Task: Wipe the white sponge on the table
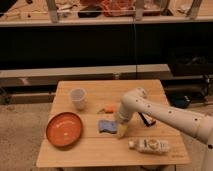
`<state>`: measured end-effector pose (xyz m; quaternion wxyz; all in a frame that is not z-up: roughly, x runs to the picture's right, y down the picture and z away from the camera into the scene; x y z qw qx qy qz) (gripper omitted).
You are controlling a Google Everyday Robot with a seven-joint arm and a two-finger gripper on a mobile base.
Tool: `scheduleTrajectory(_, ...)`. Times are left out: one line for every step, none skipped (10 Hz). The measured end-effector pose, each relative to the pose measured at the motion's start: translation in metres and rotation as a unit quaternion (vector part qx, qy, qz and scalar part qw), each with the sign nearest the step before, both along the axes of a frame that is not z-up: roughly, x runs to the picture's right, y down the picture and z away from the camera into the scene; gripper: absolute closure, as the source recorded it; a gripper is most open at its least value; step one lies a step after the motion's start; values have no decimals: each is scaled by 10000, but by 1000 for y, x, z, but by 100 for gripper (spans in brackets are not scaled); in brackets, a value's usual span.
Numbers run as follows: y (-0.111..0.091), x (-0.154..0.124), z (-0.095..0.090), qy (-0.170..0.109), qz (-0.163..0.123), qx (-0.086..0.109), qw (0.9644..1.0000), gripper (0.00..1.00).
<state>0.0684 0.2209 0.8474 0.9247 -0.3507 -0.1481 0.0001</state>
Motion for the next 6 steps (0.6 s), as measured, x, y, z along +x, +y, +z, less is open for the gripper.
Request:
scheduleTrajectory(1,-2,0,-35,-12,-13,10000,20)
scheduleTrajectory(1,-4,0,-52,-24,-21,10000,20)
scheduleTrajectory(3,-6,1,-45,-30,-18,10000,20)
scheduleTrajectory(4,-9,1,-43,-30,-24,10000,20)
scheduleTrajectory(5,-13,2,-63,-37,-43,10000,20)
scheduleTrajectory(6,-14,2,-75,-16,-62,10000,20)
